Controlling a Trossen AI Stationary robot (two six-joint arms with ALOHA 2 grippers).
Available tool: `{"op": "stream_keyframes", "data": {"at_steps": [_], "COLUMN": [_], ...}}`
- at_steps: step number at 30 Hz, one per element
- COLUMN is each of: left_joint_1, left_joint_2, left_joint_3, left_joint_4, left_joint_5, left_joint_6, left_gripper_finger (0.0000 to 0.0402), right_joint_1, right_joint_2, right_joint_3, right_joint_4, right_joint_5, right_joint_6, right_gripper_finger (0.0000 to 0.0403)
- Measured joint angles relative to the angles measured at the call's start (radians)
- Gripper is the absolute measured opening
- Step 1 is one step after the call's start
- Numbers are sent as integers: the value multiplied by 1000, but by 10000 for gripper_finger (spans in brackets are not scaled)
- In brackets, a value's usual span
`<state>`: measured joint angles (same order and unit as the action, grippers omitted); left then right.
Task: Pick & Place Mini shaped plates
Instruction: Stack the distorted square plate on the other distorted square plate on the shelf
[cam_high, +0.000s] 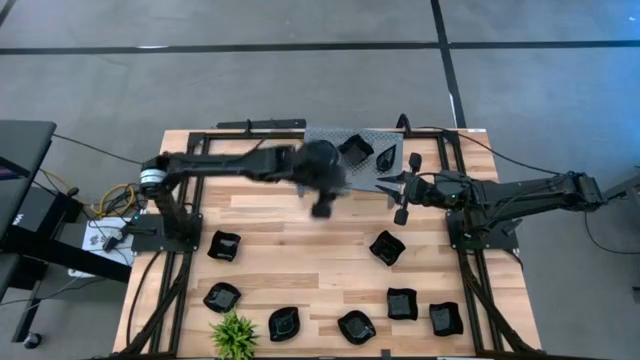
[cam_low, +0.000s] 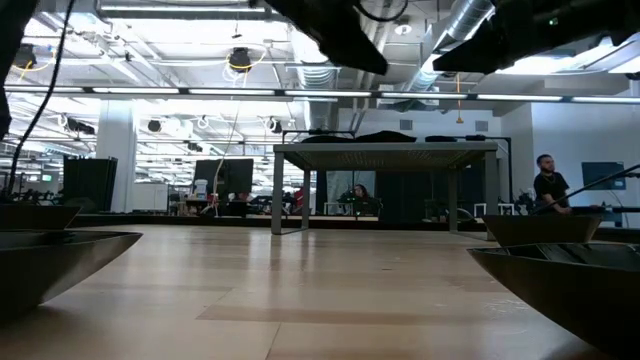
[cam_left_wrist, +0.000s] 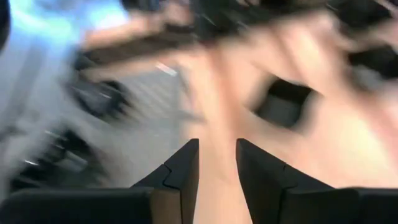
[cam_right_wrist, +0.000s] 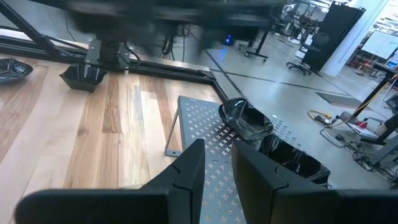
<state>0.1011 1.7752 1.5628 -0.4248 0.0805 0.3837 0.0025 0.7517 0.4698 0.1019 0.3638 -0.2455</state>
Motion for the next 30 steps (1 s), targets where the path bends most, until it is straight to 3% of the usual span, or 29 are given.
{"op": "stream_keyframes", "data": {"at_steps": [7,9,12,15,23,30], "left_joint_1": [-243,-317,-404,-485,-684,-730], "left_joint_2": [-193,-264,-375,-483,-646,-645], "left_joint_3": [-234,-324,-451,-583,-885,-982], "left_joint_4": [-173,-237,-350,-427,-428,-435], "left_joint_5": [-28,-96,-224,-255,-207,-155], "left_joint_6": [-382,-498,-794,-1055,-1143,-1169], "left_gripper_finger": [106,106,107,107,97,92], "right_joint_1": [1,1,1,1,1,1], "right_joint_2": [0,0,0,0,0,0], "right_joint_3": [0,0,0,0,0,0], "right_joint_4": [5,7,7,7,7,3], "right_joint_5": [0,0,0,0,0,0], "right_joint_6": [0,0,0,0,0,1], "right_gripper_finger": [75,75,75,75,75,75]}}
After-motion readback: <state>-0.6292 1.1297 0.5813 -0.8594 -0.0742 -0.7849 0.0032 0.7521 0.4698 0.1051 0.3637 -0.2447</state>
